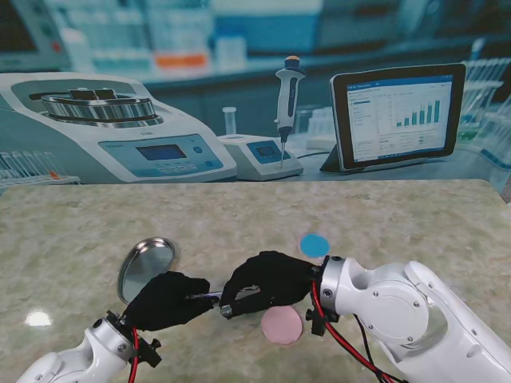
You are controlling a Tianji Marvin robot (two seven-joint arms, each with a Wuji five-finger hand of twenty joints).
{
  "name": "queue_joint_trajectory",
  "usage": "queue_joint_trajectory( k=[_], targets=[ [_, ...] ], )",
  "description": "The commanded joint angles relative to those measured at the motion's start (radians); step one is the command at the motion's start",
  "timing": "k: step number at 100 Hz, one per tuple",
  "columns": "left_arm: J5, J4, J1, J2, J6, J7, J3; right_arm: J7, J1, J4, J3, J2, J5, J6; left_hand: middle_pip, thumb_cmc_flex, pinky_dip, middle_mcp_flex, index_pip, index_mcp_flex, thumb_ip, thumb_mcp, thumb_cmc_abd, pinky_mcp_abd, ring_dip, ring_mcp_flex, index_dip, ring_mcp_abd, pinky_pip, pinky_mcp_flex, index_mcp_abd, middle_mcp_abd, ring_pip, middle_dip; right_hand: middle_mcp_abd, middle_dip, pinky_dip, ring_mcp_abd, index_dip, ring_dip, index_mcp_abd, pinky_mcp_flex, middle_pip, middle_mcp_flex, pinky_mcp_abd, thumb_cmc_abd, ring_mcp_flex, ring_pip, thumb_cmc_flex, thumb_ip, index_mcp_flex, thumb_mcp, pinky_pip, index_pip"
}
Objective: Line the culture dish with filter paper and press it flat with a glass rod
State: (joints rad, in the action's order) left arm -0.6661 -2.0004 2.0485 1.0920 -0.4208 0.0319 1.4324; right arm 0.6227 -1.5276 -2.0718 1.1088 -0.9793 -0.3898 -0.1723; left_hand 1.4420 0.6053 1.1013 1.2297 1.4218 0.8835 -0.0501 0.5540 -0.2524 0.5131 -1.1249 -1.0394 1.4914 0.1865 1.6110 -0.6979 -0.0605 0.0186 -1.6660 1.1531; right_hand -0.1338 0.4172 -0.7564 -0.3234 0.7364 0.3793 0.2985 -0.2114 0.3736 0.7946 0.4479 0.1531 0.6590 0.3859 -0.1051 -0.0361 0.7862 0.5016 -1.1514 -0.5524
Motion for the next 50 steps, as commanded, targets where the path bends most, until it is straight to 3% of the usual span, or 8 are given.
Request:
queue_joint_trajectory(
  k=[1,31,50],
  targets=[
    [0.000,-0.008,0.007,0.000,-0.002,-0.003,0.002,0.014,-0.008,-0.014,0.003,0.005,-0.008,0.008,0.064,-0.015,0.019,0.045,0.037,0.030,0.022,0.035,0.014,0.067,0.003,-0.039,0.068,0.015,0.068,-0.014,0.032,0.011,-0.064,0.008,0.023,-0.012,0.024,0.006,-0.009,-0.018,0.039,0.039,-0.024,-0.043,0.026,-0.007,-0.048,-0.049,-0.009,-0.021,-0.050,-0.019,0.028,0.015],
    [0.008,-0.006,0.012,0.001,-0.002,-0.004,0.013,0.021,-0.057,-0.057,0.056,0.006,-0.024,0.007,0.063,-0.016,0.018,0.045,0.037,0.030,0.021,0.039,0.011,0.067,0.003,-0.039,0.068,0.015,0.068,-0.014,0.032,0.011,-0.064,0.008,0.042,-0.028,0.046,0.019,-0.026,-0.035,0.064,0.114,-0.059,-0.134,0.009,-0.003,-0.146,-0.086,-0.037,-0.021,-0.119,-0.032,0.084,0.044],
    [0.012,-0.003,0.018,0.002,0.002,-0.005,0.027,0.028,-0.110,-0.092,0.116,0.007,-0.020,0.001,0.063,-0.017,0.018,0.045,0.037,0.030,0.020,0.040,0.010,0.066,0.003,-0.039,0.068,0.015,0.068,-0.014,0.032,0.011,-0.064,0.008,0.067,-0.053,0.065,0.061,-0.063,-0.051,0.080,0.172,-0.095,-0.186,-0.014,-0.008,-0.213,-0.119,-0.051,-0.020,-0.183,-0.045,0.143,0.087]
  ],
)
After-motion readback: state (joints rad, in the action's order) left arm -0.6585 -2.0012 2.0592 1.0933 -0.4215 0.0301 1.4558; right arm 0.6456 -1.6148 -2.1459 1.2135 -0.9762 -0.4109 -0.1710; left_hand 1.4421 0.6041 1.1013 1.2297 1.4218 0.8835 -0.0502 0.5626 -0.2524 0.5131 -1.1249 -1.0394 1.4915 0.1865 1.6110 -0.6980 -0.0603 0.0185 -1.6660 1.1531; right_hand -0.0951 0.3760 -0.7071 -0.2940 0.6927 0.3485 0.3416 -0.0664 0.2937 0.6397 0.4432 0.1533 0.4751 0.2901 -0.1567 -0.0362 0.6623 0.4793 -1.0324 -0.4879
